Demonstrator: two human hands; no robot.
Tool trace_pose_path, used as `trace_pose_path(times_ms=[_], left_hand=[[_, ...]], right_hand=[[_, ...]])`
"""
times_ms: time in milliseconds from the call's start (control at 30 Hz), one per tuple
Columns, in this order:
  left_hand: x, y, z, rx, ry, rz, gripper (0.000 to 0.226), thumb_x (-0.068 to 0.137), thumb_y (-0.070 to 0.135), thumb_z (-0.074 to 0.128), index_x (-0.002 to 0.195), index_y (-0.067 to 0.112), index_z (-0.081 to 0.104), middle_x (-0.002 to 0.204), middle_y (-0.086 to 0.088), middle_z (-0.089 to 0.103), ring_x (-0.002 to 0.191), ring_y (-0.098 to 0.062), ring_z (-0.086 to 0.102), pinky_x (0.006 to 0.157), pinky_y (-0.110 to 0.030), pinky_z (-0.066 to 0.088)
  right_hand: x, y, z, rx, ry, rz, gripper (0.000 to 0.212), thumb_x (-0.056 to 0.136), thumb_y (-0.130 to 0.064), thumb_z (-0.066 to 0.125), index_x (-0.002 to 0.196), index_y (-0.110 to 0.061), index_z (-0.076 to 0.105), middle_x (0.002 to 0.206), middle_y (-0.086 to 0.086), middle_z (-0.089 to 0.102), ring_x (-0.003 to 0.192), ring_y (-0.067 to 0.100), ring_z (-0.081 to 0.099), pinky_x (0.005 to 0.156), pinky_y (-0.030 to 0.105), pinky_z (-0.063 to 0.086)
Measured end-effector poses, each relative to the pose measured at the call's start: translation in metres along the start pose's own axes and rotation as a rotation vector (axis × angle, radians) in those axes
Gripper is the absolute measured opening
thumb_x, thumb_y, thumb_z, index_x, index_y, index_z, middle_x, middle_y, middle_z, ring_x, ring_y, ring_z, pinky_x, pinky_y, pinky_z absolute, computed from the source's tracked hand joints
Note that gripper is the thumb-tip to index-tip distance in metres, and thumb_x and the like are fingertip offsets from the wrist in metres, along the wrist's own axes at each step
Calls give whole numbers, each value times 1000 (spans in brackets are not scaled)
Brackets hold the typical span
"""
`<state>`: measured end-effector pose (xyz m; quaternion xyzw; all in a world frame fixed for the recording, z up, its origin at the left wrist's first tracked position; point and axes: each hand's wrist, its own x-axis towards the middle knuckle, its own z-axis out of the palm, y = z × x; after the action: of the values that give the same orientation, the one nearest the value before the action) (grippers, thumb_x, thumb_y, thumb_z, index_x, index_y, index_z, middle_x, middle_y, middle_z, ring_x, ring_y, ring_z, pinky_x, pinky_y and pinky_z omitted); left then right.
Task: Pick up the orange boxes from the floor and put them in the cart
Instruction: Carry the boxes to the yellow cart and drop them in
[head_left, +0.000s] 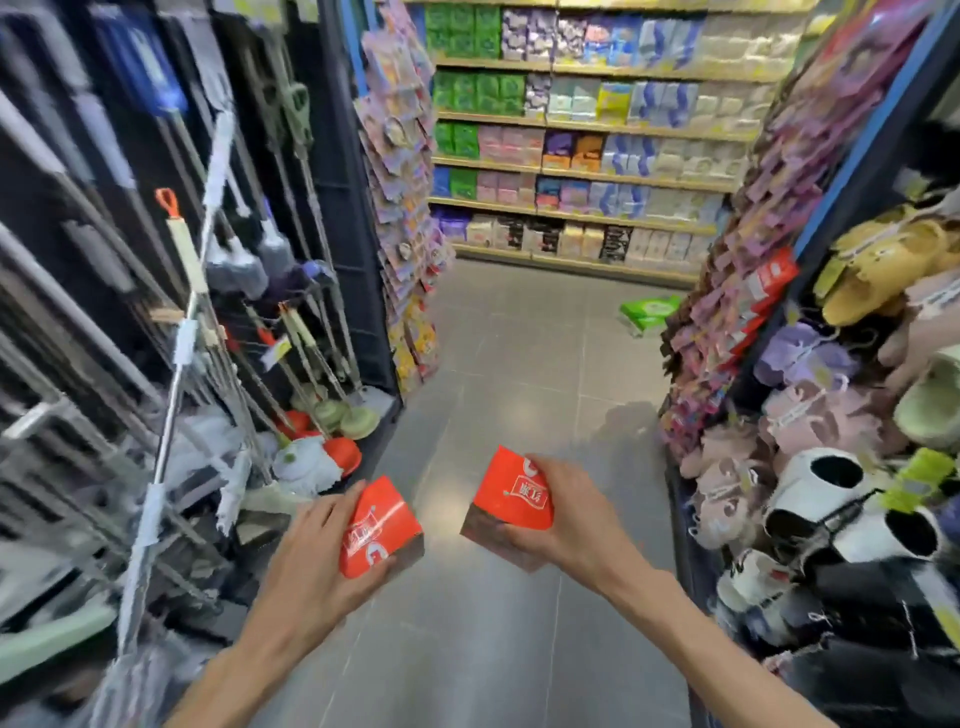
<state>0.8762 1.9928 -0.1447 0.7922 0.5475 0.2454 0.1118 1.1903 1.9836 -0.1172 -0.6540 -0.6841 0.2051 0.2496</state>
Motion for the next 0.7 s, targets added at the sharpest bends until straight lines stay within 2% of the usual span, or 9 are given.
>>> trace_pose_path(times_ms=[100,233,333,500,700], left_hand=[[-66,0,-37,57,108,-173,90,74,73,60,146,23,38,122,9,50,107,-14,43,91,-33,41],[-170,17,-90,132,260,-387,87,74,70,60,143,20,43,124,2,54,109,-19,46,96,-34,40],[-258,29,-128,235,341,-543,88,76,69,59,144,16,42,124,-1,54,108,-20,46,95,-35,39],[-424,64,-179,359,499,-831,90,78,73,55,147,17,40,127,1,52,111,-21,44,97,-39,41],[-638,142,-221,499,675,-1181,89,75,73,56,142,16,45,121,0,56,109,-25,48,96,-41,42]], right_hand=[[-1,-51,9,-19,-140,-190,89,66,-80,66,138,-34,43,123,-13,53,114,9,48,94,30,44],[-18,-130,39,-55,-307,-485,88,64,-91,57,134,-39,45,116,-18,55,109,6,50,86,31,48],[-51,-198,71,-14,-428,-683,90,61,-94,56,129,-36,51,109,-19,58,104,8,56,85,30,49],[-156,-313,123,-35,-561,-1023,95,64,-91,55,135,-28,50,113,-9,58,107,15,52,88,28,41],[-338,-424,194,-19,-797,-1322,87,66,-81,65,135,-32,48,116,-10,59,105,12,54,93,29,45]])
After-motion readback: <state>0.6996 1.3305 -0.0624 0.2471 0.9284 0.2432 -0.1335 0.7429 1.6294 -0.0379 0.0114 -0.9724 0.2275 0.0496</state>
